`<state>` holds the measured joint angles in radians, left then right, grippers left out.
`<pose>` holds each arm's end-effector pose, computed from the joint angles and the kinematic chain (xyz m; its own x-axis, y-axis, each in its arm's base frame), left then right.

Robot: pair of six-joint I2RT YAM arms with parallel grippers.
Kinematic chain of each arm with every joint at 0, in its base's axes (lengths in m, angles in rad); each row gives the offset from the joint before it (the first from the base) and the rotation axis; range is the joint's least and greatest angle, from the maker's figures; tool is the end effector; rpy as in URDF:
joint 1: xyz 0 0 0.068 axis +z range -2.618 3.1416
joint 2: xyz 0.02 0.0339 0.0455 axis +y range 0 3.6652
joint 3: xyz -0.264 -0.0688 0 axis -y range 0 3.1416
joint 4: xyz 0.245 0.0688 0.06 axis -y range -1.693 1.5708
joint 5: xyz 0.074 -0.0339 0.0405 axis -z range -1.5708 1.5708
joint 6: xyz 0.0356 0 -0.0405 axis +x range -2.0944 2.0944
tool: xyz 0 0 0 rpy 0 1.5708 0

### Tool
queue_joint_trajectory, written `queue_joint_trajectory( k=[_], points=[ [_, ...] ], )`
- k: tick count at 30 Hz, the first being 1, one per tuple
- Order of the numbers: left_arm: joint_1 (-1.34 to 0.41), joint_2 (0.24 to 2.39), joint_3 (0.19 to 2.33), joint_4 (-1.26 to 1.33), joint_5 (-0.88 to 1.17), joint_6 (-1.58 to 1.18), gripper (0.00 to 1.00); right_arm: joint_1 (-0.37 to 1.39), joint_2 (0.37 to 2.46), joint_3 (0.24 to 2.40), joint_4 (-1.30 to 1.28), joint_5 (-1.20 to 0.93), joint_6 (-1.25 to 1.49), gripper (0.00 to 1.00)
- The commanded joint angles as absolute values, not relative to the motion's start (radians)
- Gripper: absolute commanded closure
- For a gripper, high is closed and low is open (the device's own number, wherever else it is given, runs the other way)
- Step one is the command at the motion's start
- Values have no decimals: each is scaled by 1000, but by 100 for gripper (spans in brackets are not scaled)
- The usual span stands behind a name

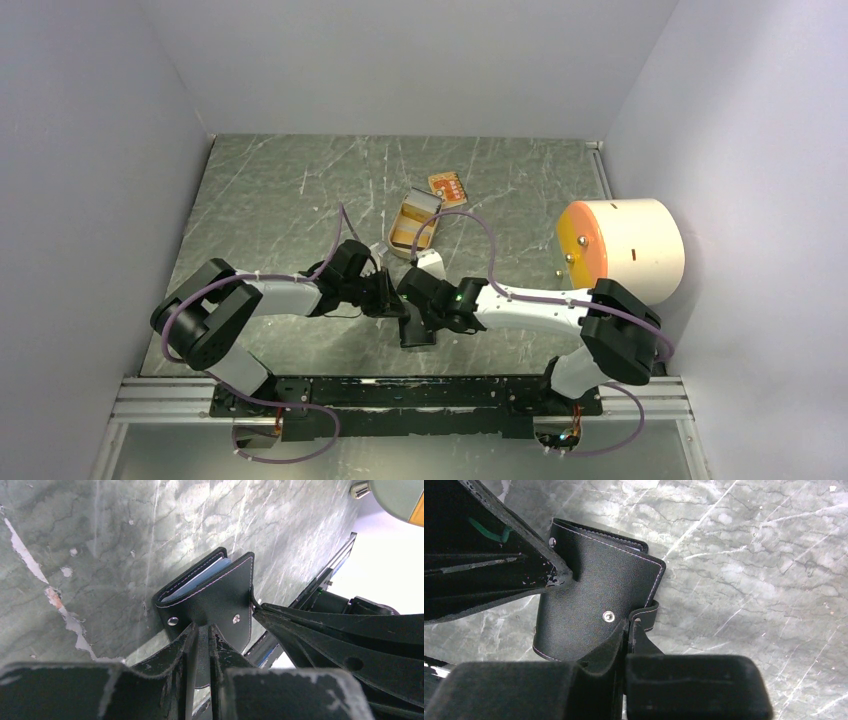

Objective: Put the credit cards into the card holder
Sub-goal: Close the card holder at the center of the board.

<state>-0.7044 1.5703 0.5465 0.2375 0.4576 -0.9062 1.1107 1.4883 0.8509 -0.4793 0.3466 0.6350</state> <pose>0.1981 -0.1890 0.1245 -0.9771 -0.0963 -0.1896 0.0805 0.6577 -0.7490 0.1343 0.2437 0.1824 -0.7819 -0.3213 -0.5342 -0.3885 0.9213 0.0144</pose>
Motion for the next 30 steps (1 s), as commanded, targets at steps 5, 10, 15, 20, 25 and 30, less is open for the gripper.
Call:
queue_joint_trajectory(
  k=[5, 10, 15, 20, 25, 30],
  points=[
    [-719, 1582, 537, 236, 477, -907, 81, 1118, 1444, 815, -409, 341, 642, 100],
    [-719, 1585, 540, 235, 477, -905, 81, 1119, 1420, 778, -327, 303, 643, 100],
    [-719, 1585, 538, 236, 478, -905, 81, 1119, 1436, 767, -295, 276, 643, 100],
    [-719, 1587, 540, 236, 477, -903, 81, 1118, 1447, 761, -273, 271, 647, 100],
    [-719, 1587, 540, 235, 478, -903, 81, 1119, 1463, 769, -274, 267, 644, 100],
    [-718, 1585, 537, 237, 477, -904, 81, 1119, 1475, 771, -272, 263, 642, 100]
  ],
)
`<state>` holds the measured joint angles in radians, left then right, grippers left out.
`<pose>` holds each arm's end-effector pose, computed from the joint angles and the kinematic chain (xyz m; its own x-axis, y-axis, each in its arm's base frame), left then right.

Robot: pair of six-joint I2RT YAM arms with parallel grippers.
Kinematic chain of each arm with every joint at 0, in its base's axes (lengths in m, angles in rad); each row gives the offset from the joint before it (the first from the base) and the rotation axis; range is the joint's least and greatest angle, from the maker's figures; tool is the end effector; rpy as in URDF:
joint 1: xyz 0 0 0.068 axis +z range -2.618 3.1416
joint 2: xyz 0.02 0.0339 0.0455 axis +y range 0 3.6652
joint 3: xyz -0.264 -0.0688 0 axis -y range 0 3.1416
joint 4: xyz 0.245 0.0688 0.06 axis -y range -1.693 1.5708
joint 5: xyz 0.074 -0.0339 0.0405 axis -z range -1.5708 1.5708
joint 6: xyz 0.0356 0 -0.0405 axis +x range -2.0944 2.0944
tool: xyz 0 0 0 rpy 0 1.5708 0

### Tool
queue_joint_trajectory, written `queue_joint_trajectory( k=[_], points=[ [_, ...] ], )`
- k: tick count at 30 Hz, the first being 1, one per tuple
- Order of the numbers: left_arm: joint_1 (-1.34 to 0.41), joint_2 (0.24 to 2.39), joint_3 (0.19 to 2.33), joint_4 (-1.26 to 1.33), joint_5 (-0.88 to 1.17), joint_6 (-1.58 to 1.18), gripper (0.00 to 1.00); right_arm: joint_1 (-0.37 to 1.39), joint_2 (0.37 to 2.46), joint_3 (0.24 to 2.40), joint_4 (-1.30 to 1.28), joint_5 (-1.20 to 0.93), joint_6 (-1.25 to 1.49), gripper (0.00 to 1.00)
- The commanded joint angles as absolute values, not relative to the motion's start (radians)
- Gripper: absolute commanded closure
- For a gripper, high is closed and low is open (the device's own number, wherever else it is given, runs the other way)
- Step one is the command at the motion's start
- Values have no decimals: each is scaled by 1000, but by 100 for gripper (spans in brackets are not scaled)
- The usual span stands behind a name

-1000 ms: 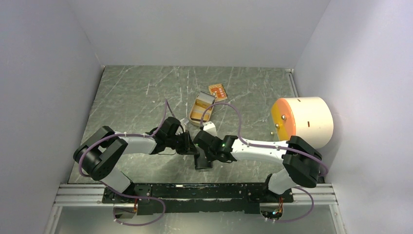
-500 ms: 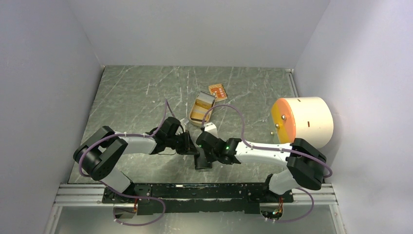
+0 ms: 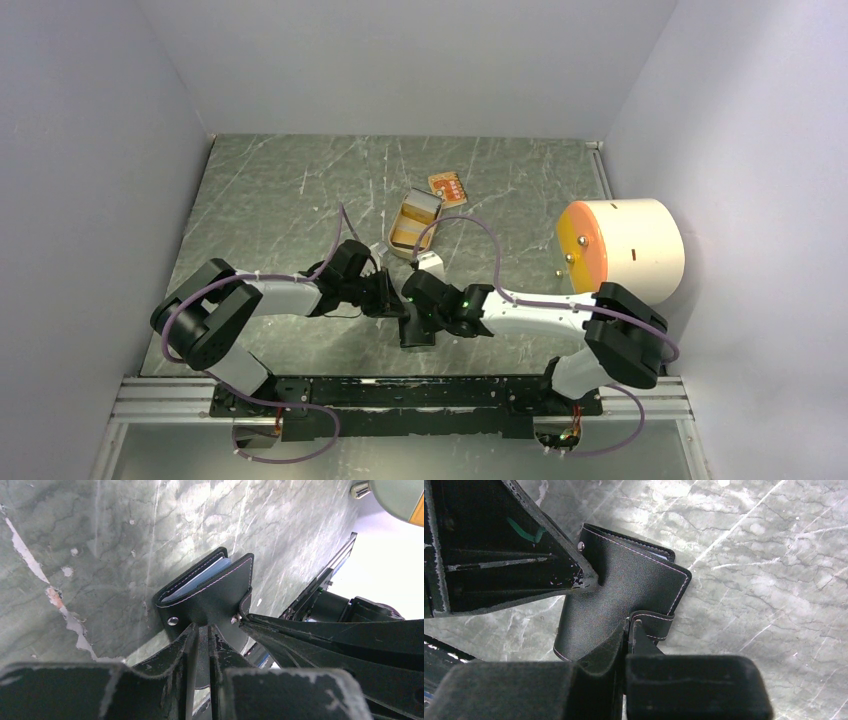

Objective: Put the credit cards into the card holder
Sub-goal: Close the card holder at the center of the board.

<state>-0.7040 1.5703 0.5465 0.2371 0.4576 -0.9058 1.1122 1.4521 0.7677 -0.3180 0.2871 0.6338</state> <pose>0.1982 -0.1889 0.1244 -0.9771 -0.0964 -0.1896 0.0804 0.6580 -0.7487 0.1306 0.2419 0.1761 -0.7700 -0.2765 -0.5751 -0.4176 0.8998 0.1265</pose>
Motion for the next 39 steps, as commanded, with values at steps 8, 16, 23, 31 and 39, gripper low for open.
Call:
queue_joint_trajectory(
  k=[8, 16, 23, 31, 39],
  points=[
    [-719, 1586, 540, 235, 478, -904, 81, 1118, 1483, 772, -262, 240, 644, 100],
    [-718, 1588, 544, 235, 477, -903, 81, 1128, 1485, 782, -271, 237, 644, 100],
    [-718, 1591, 542, 238, 480, -905, 82, 1139, 1497, 796, -280, 244, 640, 100],
    [-719, 1599, 557, 226, 481, -897, 82, 1153, 1500, 822, -312, 277, 629, 100],
    [-719, 1634, 563, 240, 486, -897, 82, 1156, 1497, 842, -340, 300, 622, 100]
  ],
)
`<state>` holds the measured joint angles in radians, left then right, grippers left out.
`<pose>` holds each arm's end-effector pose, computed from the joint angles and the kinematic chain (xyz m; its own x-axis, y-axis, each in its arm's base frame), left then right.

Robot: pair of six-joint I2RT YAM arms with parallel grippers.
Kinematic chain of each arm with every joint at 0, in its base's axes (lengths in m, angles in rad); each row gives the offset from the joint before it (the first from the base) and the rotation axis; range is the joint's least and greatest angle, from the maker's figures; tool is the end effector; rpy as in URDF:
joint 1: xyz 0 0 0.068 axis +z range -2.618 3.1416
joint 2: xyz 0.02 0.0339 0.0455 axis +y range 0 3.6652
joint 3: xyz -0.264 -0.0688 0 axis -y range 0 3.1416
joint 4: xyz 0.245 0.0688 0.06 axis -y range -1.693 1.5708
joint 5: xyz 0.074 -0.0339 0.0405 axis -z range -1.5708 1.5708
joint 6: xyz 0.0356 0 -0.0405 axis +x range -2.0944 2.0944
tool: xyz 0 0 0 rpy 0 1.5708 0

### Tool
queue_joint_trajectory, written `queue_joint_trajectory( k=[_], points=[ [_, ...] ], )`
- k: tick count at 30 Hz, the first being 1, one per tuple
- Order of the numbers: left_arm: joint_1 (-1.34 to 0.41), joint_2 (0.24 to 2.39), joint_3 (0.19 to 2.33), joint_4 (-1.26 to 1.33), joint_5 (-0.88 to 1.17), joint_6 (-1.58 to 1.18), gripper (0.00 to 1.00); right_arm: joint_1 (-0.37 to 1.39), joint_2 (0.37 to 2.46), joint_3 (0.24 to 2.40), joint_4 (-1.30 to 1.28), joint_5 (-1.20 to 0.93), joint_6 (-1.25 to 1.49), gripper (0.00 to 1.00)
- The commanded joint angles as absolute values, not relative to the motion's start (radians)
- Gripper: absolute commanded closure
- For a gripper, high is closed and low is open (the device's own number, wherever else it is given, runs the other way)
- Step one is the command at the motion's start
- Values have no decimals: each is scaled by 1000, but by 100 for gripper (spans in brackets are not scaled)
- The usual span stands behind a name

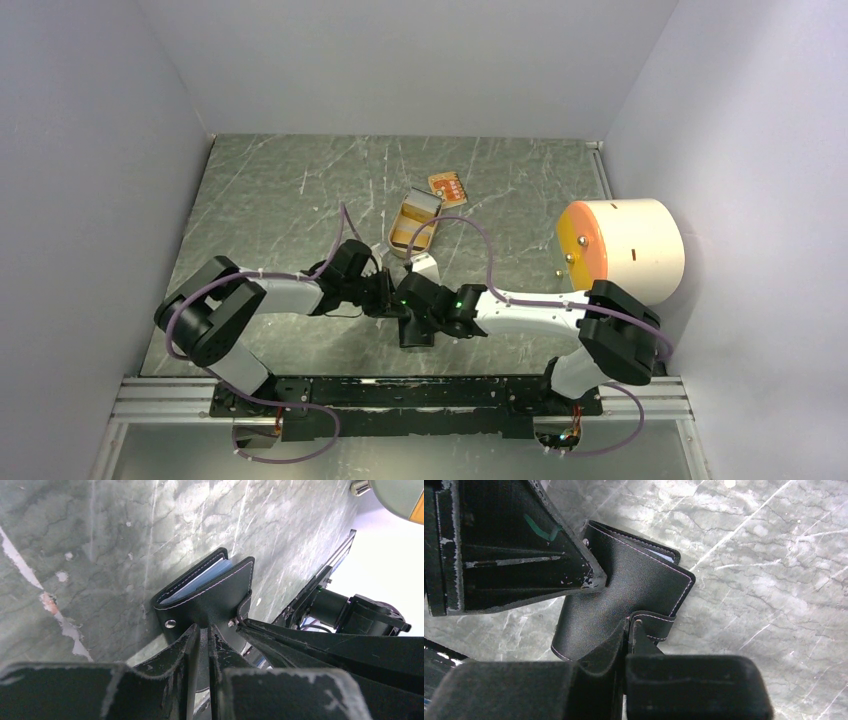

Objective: Put the credit cards into the card holder
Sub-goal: Close the card holder at the center of the board.

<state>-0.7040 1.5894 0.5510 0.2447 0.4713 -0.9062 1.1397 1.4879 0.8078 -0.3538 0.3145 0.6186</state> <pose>0.1992 -0.1904 0.1214 -0.9802 -0.0878 -0.1776 0.0776 0.6550 -0.7516 0.1276 0.2512 0.1765 -0.7552 -0.3222 -0.5708 -0.4418 0.8936 0.0800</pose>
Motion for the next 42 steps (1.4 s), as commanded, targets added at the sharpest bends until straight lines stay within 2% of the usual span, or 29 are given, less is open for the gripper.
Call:
queue_joint_trajectory(
  k=[1, 21, 42],
  points=[
    [-719, 1636, 563, 243, 487, -898, 82, 1156, 1496, 844, -342, 302, 621, 100],
    [-722, 1649, 557, 243, 476, -907, 82, 1157, 1445, 851, -412, 376, 639, 100],
    [-724, 1650, 552, 258, 482, -918, 82, 1158, 1501, 815, -319, 297, 637, 100]
  ],
)
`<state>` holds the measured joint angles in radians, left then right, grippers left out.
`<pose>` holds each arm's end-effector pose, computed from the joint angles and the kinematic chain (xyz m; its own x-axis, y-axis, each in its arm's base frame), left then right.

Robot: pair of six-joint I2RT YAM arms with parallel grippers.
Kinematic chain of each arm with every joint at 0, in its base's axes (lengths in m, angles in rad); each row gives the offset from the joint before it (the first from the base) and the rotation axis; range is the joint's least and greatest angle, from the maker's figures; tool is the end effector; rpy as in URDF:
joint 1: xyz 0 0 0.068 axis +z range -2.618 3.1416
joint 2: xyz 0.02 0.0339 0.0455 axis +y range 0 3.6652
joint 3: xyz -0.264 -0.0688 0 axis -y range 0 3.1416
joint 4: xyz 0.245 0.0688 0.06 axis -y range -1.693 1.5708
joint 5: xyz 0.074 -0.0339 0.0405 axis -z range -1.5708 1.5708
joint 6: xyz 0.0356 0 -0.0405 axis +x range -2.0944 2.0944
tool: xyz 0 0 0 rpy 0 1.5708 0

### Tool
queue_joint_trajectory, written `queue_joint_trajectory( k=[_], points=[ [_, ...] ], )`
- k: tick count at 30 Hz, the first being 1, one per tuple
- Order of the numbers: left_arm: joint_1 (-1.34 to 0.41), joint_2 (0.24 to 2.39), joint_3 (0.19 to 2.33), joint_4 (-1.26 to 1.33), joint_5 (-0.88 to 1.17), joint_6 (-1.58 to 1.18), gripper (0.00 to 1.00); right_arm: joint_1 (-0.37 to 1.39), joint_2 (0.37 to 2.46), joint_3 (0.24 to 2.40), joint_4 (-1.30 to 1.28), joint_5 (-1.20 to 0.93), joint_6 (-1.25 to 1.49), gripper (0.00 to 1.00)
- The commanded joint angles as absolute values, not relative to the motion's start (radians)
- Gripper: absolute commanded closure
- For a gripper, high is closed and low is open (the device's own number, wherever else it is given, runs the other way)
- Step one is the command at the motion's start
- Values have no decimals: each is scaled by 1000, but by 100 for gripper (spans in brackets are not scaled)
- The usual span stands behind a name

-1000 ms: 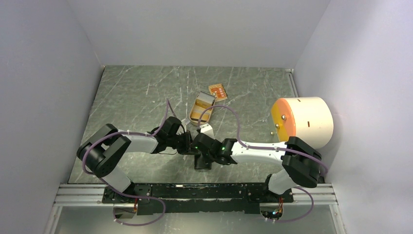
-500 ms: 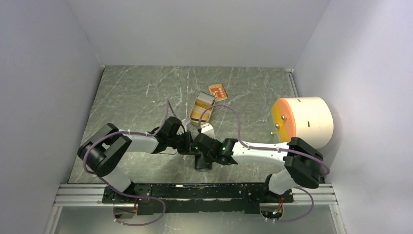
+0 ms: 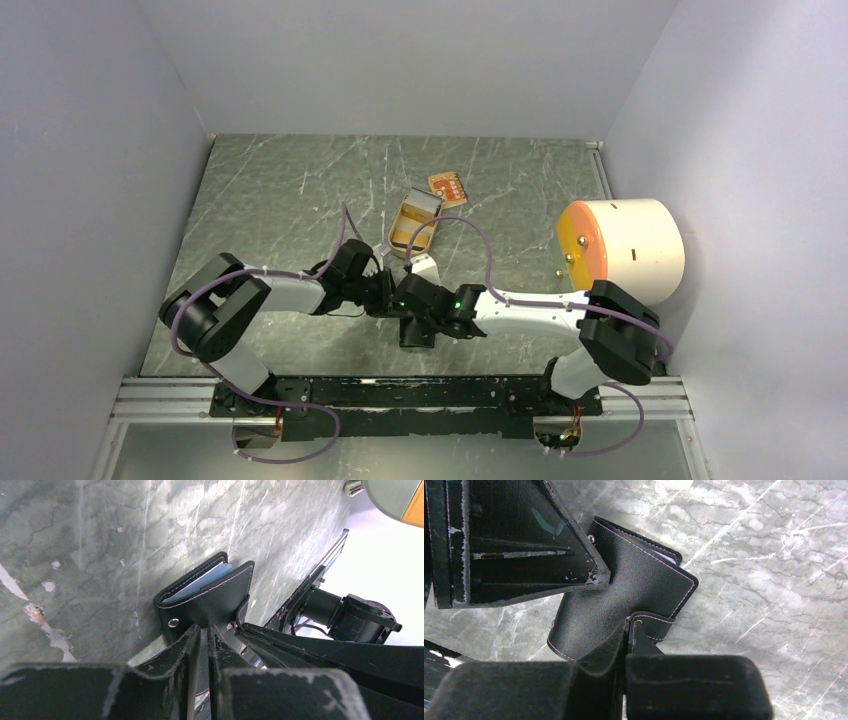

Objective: Put the credit cards into the card holder
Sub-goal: Close the card holder at the center of the board.

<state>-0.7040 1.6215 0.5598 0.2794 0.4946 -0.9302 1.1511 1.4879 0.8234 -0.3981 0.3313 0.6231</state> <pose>0.2024 -0.1940 0.1182 -0.9837 -0.0905 -0.1557 0.0631 0.6365 -0.7687 0.1248 0.2513 0.1787 -0.7554 -0.3387 -0.5610 -0.4412 0.8959 0.0532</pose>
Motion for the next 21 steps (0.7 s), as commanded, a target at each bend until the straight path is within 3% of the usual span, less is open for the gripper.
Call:
queue_joint_trajectory(
  k=[1, 21],
  points=[
    [-726, 1648, 556, 254, 480, -916, 82, 1158, 1506, 815, -315, 295, 637, 100],
    [-726, 1643, 560, 246, 478, -913, 83, 1164, 1494, 841, -314, 326, 641, 100]
  ],
)
